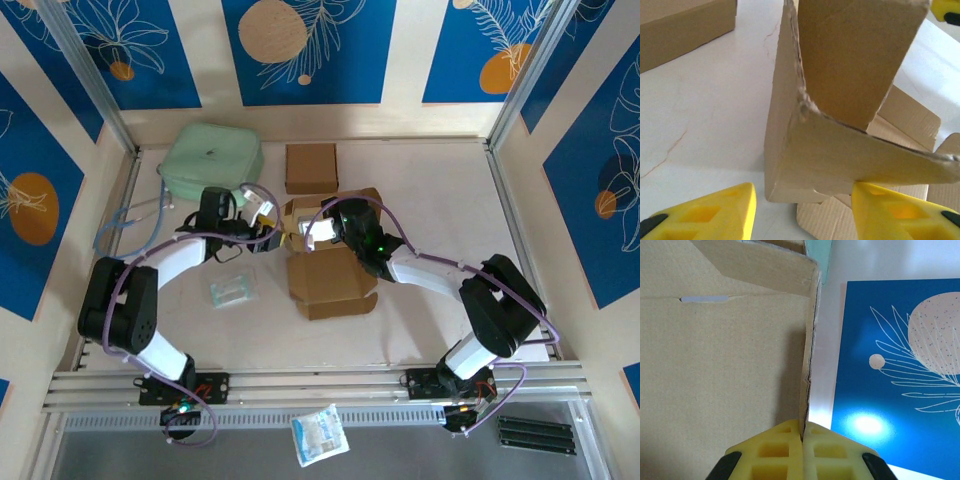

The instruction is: Fold the paper box

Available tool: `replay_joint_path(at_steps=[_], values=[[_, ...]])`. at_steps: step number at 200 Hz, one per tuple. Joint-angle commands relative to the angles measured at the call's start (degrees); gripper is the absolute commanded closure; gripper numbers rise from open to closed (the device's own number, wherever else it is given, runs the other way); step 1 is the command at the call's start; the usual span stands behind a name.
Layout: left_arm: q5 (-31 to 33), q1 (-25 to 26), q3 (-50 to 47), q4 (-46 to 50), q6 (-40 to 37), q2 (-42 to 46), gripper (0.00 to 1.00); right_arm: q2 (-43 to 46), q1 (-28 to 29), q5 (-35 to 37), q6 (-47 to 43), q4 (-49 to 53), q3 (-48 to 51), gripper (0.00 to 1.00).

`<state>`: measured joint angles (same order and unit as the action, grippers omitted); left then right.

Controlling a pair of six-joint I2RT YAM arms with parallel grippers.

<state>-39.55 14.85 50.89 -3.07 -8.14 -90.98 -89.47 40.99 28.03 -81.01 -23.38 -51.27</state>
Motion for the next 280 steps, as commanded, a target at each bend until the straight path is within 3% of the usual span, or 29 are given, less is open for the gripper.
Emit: replay_joint_path(at_steps=[1, 52, 100, 130, 178, 222, 280], values=[[-4.5, -0.3, 3.2, 1.8, -1.7, -2.2, 0.48, -0.2, -0.1, -1.6, 0.1, -0.5, -0.6, 1.00], [-3.2, 2.2, 2.3, -9.0, 5.6, -5.6, 0.49, -1.2, -0.5, -1.6, 1.6, 0.7, 0.1, 1.00], [1.8, 6.9, 1.5, -10.2, 5.2, -6.4, 0.48, -3.9, -0.8, -0.5, 2.0, -1.5, 1.4, 1.00], [1.8, 7.6, 0.3, -11.3, 5.7, -6.1, 0.46, -3.3, -1.1, -1.0, 2.8, -0.5, 0.8, 1.00], [11.8, 9.6, 2.9, -8.4, 6.8, -8.6, 0.48, -2.4, -0.8, -1.2, 3.5, -0.4, 0.9, 1.00], [21.1, 13.5, 0.6, -15.3, 8.4, -9.7, 0.46, -2.2, -0.3, -0.5, 4.0, -0.4, 2.3, 1.00], [27.8, 15.4, -3.6, -22.6, 9.0, -9.5, 0.53, -1.6, 0.8, 1.3, 4.5, -1.9, 4.8, 1.00]])
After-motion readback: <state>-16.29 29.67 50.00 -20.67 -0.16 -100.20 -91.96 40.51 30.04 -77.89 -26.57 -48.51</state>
